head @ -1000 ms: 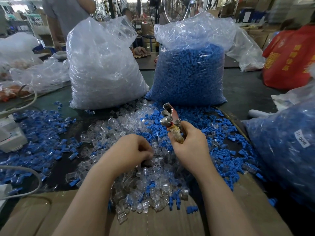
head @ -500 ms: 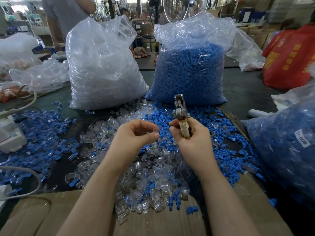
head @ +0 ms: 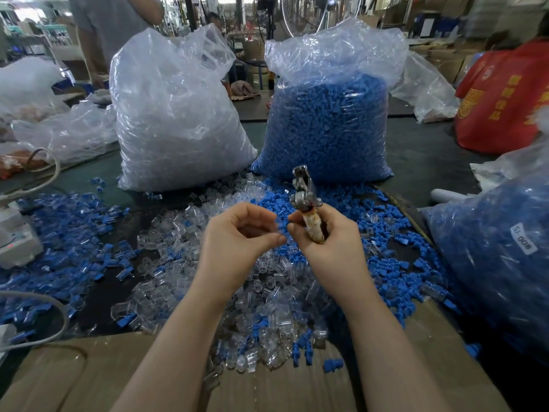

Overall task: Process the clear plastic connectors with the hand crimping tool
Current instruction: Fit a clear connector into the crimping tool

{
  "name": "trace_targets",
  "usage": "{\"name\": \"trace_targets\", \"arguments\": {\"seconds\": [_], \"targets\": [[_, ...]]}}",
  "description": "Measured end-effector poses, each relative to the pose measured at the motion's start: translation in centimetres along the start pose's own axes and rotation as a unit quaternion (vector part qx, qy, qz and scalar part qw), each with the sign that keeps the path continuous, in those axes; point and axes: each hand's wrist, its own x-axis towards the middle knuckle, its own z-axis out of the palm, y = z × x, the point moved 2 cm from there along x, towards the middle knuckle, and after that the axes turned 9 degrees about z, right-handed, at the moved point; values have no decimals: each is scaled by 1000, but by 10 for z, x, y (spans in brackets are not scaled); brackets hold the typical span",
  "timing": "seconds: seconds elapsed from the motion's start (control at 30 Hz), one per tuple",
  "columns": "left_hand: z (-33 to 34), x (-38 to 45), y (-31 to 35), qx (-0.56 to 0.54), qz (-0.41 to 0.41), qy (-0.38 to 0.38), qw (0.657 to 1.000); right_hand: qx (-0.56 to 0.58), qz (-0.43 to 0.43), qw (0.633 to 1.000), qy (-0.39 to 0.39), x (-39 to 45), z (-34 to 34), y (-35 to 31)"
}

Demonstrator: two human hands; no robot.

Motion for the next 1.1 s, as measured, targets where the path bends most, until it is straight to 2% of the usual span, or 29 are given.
{"name": "trace_targets", "arguments": {"seconds": [0.17, 0.3, 0.53, 1.1], "targets": [[4, -2, 0, -24, -4, 11, 1000, -1, -5, 1000, -6, 0, 2, -1], [3, -1, 1, -38, -12, -11, 999, 3, 0, 1000, -2, 0, 2, -1], [-2, 0, 0, 15, -10, 5, 1000, -3, 7, 1000, -6, -1, 3, -1], [3, 0, 0, -81, -35, 36, 995, -13, 16, 1000, 17, 0, 0, 3]]}}
